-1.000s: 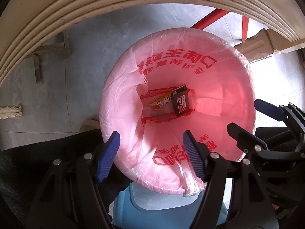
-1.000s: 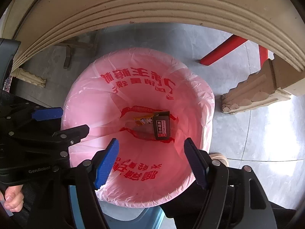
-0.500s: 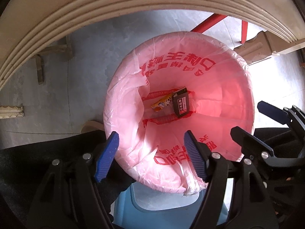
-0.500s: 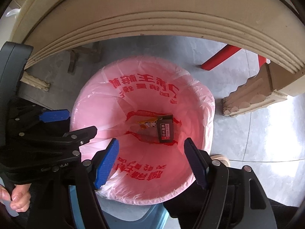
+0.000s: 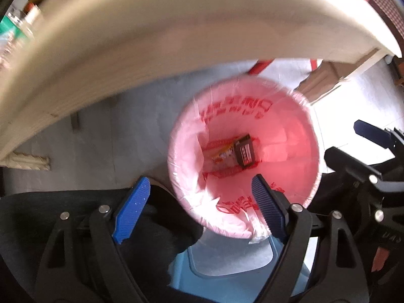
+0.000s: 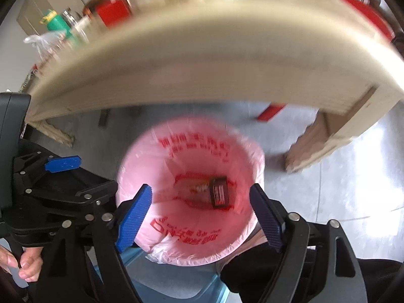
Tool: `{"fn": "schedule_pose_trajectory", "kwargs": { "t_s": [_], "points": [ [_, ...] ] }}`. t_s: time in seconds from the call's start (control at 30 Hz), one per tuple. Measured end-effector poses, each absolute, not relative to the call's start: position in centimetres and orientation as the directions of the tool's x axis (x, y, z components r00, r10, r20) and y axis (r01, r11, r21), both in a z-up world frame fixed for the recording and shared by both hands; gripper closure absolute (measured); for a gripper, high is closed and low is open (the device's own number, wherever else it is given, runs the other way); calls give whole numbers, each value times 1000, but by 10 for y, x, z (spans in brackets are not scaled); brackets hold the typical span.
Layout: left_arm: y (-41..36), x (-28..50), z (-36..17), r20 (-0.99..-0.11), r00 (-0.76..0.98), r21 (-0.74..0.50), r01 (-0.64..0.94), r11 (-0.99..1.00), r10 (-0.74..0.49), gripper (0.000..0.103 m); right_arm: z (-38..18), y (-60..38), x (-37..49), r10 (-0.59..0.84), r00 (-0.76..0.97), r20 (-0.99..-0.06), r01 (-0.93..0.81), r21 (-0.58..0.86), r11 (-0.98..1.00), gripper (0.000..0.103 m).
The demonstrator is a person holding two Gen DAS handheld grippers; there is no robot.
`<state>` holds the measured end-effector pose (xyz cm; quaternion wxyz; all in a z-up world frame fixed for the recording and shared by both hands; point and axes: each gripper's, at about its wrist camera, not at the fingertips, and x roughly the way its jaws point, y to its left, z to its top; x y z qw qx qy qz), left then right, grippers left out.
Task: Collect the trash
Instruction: 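Raise both tools back over the table toward the remaining trash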
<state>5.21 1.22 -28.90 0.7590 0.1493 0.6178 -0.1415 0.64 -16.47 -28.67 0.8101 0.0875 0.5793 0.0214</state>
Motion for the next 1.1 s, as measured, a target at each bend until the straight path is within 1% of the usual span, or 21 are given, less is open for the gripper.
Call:
{"fn": "schedule_pose_trajectory", "kwargs": {
  "t_s": [0.1, 0.2, 0.23, 0.3, 0.33, 0.47, 0.57, 0.73, 0.83, 0.93, 1.03, 1.1],
  "points": [
    [17, 45, -250, -960, 273, 67, 410, 910, -52, 22, -255, -165, 2, 132, 386, -913, 52, 165, 985, 25],
    [23, 40, -199, -929, 361, 77, 412, 908, -85, 22, -218, -163, -1, 117, 452, -884, 31, 147, 989, 25],
    [25, 41, -185, -920, 381, 78, 412, 908, -94, 21, -204, -162, -1, 116, 476, -872, 20, 143, 990, 24],
    [29, 41, -156, -900, 420, 75, 415, 907, -117, 20, -181, -161, -3, 116, 511, -852, 8, 140, 990, 18],
    [31, 42, -139, -889, 440, 72, 412, 908, -129, 16, -168, -161, -4, 122, 536, -836, 0, 144, 990, 16],
    [41, 51, -84, -848, 505, 66, 399, 915, -159, 15, -121, -162, -3, 153, 609, -778, -37, 164, 986, 14],
    [42, 63, -52, -823, 548, 98, 396, 913, -149, 15, -95, -162, 3, 171, 640, -750, -67, 167, 984, 14],
    [43, 91, -15, -807, 567, 96, 397, 913, -162, 14, -64, -165, 20, 202, 672, -712, -100, 183, 978, 13],
    [39, 108, -6, -798, 583, 112, 394, 912, -153, 14, -53, -168, 34, 217, 684, -696, -116, 190, 975, 13],
    [33, 131, -1, -805, 565, 83, 411, 908, -182, 14, -45, -170, 48, 230, 690, -687, -129, 195, 972, 13],
    [27, 148, 3, -809, 557, 79, 419, 905, -187, 14, -40, -171, 63, 229, 697, -679, -138, 186, 973, 13],
    [24, 156, 4, -810, 555, 79, 421, 904, -188, 14, -39, -171, 70, 231, 700, -676, -143, 185, 972, 11]
  ]
}}
